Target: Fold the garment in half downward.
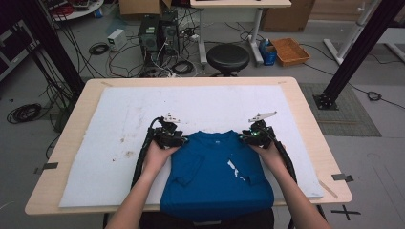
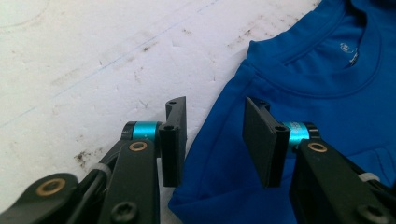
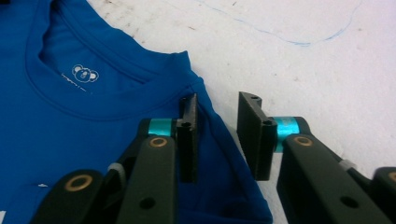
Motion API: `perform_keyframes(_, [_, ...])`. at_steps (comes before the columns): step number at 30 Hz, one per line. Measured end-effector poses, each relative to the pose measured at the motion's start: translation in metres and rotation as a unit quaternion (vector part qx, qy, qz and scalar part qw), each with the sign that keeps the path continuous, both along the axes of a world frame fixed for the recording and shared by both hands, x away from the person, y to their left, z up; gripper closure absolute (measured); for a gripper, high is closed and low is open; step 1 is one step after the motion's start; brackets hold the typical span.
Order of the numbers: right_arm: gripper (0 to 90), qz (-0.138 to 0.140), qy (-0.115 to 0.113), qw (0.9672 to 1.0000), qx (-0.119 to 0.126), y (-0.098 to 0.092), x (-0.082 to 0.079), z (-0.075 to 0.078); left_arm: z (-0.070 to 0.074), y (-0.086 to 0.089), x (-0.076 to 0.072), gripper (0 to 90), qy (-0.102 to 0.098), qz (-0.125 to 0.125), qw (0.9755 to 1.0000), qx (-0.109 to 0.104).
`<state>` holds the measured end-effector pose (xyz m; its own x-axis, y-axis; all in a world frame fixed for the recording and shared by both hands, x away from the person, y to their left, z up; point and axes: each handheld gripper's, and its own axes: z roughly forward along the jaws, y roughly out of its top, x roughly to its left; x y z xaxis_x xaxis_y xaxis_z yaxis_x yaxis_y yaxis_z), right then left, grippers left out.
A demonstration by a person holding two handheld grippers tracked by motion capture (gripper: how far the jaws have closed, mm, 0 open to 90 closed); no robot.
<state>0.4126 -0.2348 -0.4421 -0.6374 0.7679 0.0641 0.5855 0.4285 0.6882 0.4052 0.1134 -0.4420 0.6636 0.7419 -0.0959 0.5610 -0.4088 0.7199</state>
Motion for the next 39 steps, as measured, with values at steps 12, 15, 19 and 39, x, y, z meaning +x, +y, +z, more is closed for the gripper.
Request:
perform_keyframes(12, [74.2, 0.007, -0.008, 0.9999, -0.010, 0.001, 0.000, 0.000, 0.000, -0.007, 0.000, 66.5, -0.009, -0.001, 0.9999, 0.010])
perform_keyframes(15, [83.9, 0.017, -0.013, 0.9996, -0.016, 0.003, -0.002, 0.000, 0.000, -0.009, -0.001, 77.4, -0.012, -0.016, 0.9996, 0.018])
perform_keyframes(19, [88.2, 0.022, -0.019, 0.9993, -0.022, 0.005, -0.003, 0.001, 0.001, -0.011, -0.003, 87.2, -0.016, -0.024, 0.9993, 0.023])
perform_keyframes(39, [89.0, 0.004, -0.031, 0.9994, 0.018, 0.002, 0.028, 0.019, 0.017, 0.002, 0.027, 88.0, -0.036, -0.005, 0.9992, -0.020])
